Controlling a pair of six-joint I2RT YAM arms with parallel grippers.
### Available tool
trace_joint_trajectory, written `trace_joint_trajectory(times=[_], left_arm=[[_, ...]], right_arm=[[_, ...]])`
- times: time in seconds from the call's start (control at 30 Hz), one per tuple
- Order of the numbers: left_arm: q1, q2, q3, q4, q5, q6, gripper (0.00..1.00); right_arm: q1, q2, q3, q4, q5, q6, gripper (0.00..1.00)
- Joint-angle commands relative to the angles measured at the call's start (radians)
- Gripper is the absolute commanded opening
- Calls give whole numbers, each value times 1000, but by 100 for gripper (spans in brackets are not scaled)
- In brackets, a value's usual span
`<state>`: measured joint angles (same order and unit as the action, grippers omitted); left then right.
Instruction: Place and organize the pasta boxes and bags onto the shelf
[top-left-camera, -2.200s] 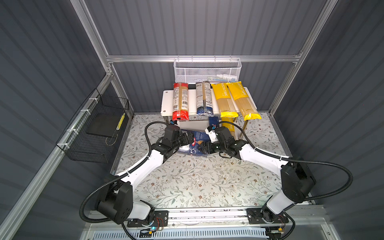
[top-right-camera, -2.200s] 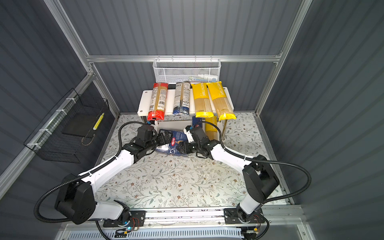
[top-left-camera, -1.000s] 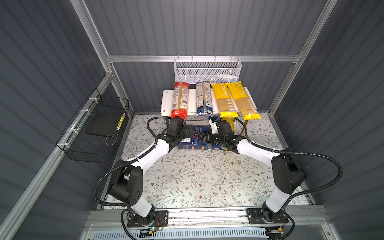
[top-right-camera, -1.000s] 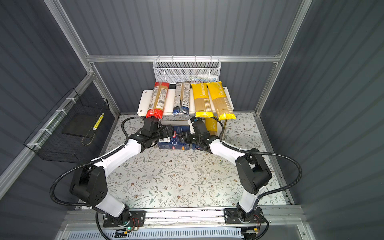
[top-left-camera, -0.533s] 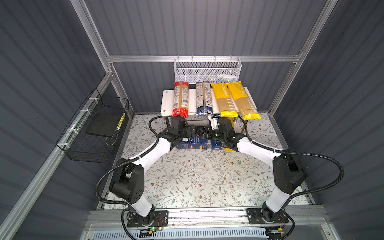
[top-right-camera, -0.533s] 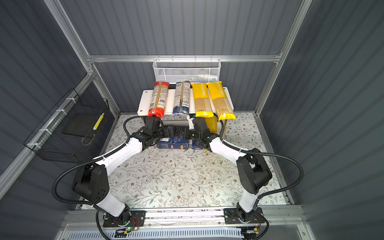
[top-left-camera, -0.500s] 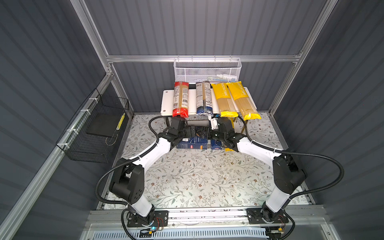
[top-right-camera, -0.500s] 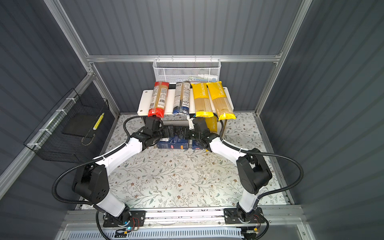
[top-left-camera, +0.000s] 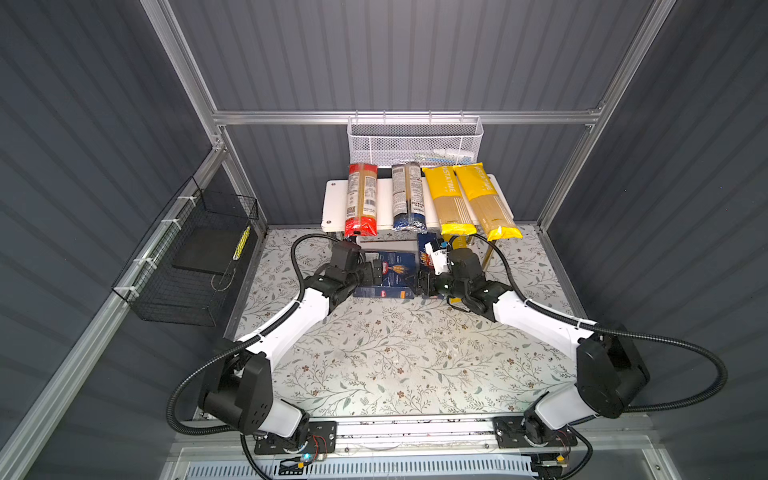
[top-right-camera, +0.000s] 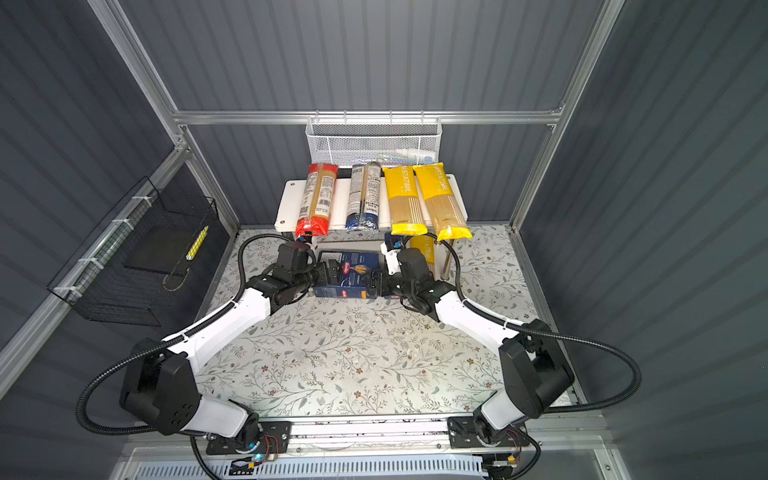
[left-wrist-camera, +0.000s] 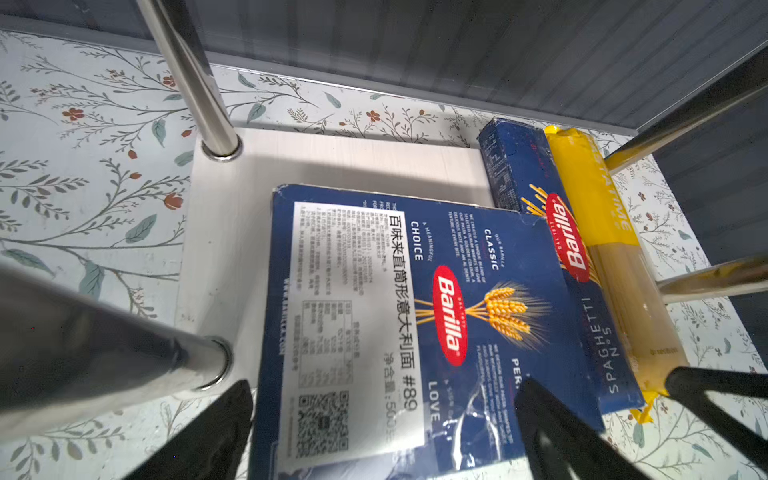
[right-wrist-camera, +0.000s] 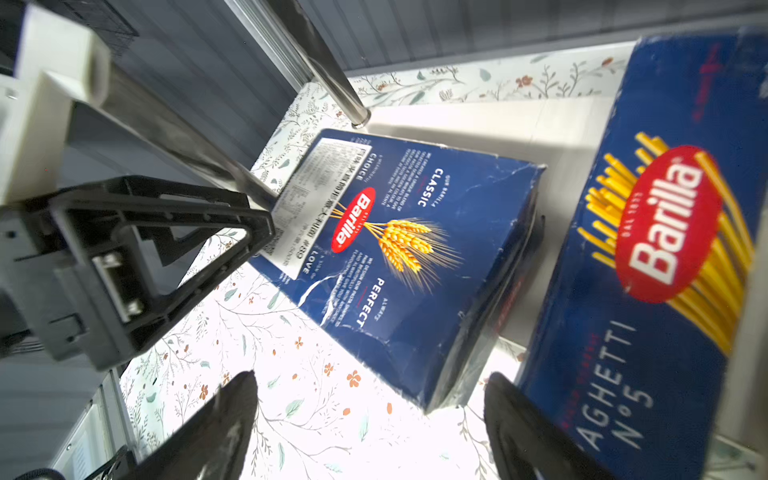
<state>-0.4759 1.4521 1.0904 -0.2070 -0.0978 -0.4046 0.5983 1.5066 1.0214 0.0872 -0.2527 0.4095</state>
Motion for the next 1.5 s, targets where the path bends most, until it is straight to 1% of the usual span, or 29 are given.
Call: trace_joint_trajectory(times=[0.0, 0.1, 0.13, 0.2, 0.33, 0.47, 0.57, 0.67, 0.77, 0.93, 1.1, 1.27, 1.47], left_arm=[[6, -55, -41, -45, -13, -28, 99], [6, -94, -79, -75, -7, -44, 99], [6, -110, -92, -80, -3, -46, 99], [6, -144, -120, -93, -6, -54, 99], [6, -224, -175, -118, -23, -82, 99], [6, -274, -195, -174, -55, -84, 99], [6, -326, -229, -199, -93, -94, 99], [15, -384, -279, -190, -95, -86, 99], [38, -433, -315, -205, -130, -106, 99], [73, -502, -375, -198, -156, -120, 99], [82, -506, -391, -206, -181, -120, 99], [85, -495, -405, -204, -201, -119, 99], [86, -507, -420, -194, -196, -100, 99]], right_arm=[[10, -53, -41, -54, -34, -52, 86], [33, -86, -77, -58, -72, -79, 86], [47, -92, -86, -62, -113, -96, 86], [78, -90, -89, -73, -149, -136, 86], [138, -52, -77, -56, -217, -187, 85], [168, 21, -61, -8, -261, -184, 85], [184, 82, -19, -3, -257, -177, 84], [189, 127, 14, 19, -271, -157, 84], [195, 158, 24, 51, -271, -140, 84], [198, 212, 65, 62, -257, -138, 85], [198, 255, 97, 107, -257, -108, 85], [198, 295, 139, 103, -252, -124, 85], [195, 345, 200, 101, -243, -143, 85]])
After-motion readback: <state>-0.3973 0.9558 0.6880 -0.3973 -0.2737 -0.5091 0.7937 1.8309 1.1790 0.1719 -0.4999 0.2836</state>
